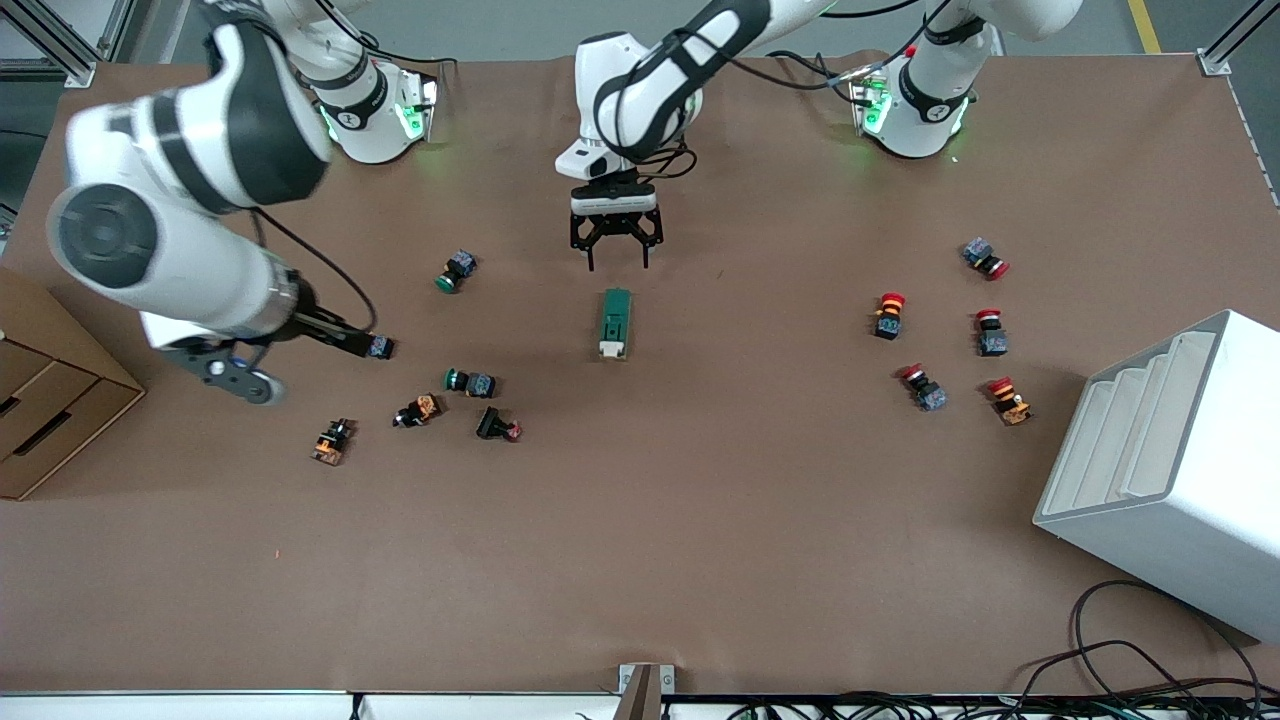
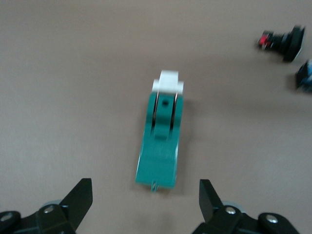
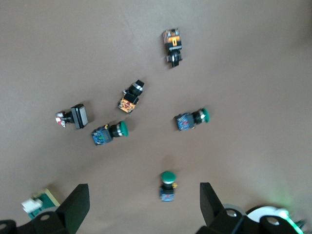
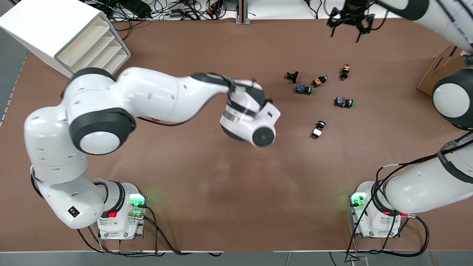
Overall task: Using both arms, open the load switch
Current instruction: 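Reach the right gripper to the white handle while the left gripper hovers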
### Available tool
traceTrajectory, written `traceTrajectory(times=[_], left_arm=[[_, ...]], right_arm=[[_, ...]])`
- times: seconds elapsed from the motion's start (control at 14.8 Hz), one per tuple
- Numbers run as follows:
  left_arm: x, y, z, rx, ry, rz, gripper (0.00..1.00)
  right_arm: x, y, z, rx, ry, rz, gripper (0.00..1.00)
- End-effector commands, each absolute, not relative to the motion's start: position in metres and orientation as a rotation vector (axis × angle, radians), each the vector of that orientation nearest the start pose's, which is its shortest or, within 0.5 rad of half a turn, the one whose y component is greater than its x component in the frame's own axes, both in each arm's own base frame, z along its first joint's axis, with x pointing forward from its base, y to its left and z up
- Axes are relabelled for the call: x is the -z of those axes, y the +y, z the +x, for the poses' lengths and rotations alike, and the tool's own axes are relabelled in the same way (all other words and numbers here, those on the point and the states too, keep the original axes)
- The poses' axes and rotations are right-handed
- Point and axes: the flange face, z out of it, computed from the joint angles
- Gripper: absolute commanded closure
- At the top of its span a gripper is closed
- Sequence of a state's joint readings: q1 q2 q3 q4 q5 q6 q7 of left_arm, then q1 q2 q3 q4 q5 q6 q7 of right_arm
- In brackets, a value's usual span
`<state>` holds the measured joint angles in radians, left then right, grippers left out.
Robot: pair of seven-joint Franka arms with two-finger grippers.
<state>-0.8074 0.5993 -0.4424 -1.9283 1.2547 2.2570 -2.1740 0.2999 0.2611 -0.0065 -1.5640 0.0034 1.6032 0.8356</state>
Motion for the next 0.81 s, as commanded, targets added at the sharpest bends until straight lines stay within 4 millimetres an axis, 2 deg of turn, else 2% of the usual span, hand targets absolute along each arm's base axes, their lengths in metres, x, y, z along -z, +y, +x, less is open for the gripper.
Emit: traceTrajectory(times=[0.0, 0.07, 0.2, 0.34, 0.54, 0.74], left_arm=[[-0.176, -0.567, 0.195, 1.066, -0.008, -2.890, 0.03], [-0.171, -0.569, 0.182, 1.091, 0.016, -2.856, 0.03], [-0.167, -0.570, 0.170, 1.152, 0.040, -2.824, 0.03], [-0.147, -0.569, 0.148, 1.238, 0.016, -2.811, 0.03], [-0.113, -0.560, 0.150, 1.453, -0.045, -2.774, 0.03], [-0.105, -0.559, 0.157, 1.520, -0.017, -2.752, 0.03]], right_arm=[[-0.443, 0.231, 0.587, -0.298, 1.129, -3.064, 0.00], [-0.428, 0.246, 0.589, -0.298, 1.213, -3.030, 0.00], [-0.398, 0.270, 0.593, -0.303, 1.346, -2.950, 0.00], [-0.369, 0.296, 0.592, -0.321, 1.510, -2.861, 0.00], [-0.329, 0.355, 0.574, -0.293, 1.692, -2.791, 0.00], [-0.290, 0.400, 0.561, -0.275, 1.849, -2.737, 0.00]])
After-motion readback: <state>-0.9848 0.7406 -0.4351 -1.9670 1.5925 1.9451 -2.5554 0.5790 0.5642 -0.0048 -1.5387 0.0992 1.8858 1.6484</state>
